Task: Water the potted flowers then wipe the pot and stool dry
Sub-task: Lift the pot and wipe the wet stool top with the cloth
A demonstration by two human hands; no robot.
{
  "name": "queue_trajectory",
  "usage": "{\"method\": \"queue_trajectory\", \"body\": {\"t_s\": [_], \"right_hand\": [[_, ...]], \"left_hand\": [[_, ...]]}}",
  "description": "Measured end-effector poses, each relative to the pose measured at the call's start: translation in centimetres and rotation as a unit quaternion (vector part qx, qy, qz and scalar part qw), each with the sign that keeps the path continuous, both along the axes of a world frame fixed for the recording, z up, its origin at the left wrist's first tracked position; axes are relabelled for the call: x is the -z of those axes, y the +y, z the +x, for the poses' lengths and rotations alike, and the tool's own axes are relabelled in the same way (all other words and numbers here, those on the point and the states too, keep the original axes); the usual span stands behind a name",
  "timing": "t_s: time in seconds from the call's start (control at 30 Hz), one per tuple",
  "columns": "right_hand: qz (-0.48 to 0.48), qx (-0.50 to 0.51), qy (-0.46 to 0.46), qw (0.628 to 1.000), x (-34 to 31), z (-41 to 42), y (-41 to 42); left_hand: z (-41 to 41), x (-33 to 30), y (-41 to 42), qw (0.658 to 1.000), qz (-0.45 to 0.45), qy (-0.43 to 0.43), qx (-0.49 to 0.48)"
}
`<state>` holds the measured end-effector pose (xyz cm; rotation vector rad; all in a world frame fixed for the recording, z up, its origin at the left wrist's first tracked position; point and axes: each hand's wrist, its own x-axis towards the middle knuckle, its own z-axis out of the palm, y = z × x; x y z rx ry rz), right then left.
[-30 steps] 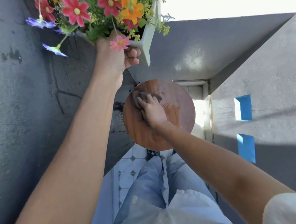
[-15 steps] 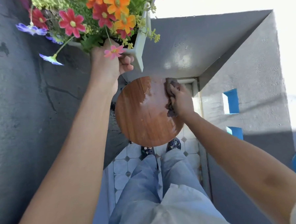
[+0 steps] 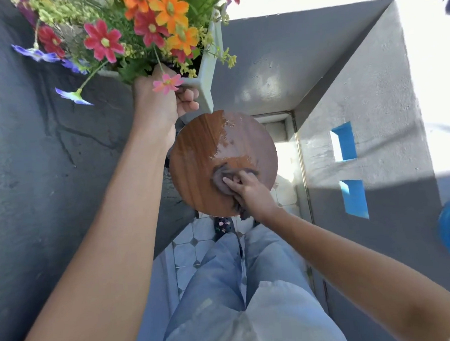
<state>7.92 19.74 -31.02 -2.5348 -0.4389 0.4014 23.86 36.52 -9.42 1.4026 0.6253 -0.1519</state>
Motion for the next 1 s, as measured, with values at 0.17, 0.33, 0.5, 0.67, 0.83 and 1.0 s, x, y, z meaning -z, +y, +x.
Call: {"method": "queue_trajectory", "body": {"t_s": [0.17, 0.33, 0.5, 0.67, 0.83, 1.0], "right_hand": [[-0.016, 0.188, -0.013, 0.982, 0.8, 7.7, -7.4], [-0.048, 0.111, -0.021, 0.992, 0.2, 3.2, -3.4], [0.010, -0.011, 0.003, 1.000, -0.3, -4.6, 1.3], [-0.004, 0.009, 0.030, 1.000, -0.2, -2.9, -3.0], [0.019, 0.209, 0.053, 0.976, -2.1, 3.4, -8.0], [0.143, 0.297, 0.117, 0.937, -5.4, 5.2, -7.4]], "left_hand": [[-0.2, -0.1, -0.5, 1.000, -0.008, 0.002, -0.006], [-0.5, -0.4, -1.3, 1.000, -0.020, -0.002, -0.009], [-0.5, -0.4, -1.7, 1.000, -0.010, 0.005, 0.000], [-0.8, -0.3, -1.5, 1.000, -0.018, 0.006, 0.011], [-1.0, -0.1, -1.3, 1.000, -0.020, 0.004, 0.010], [-1.1, -0.5, -1.3, 0.999, -0.038, 0.008, 0.008]]}}
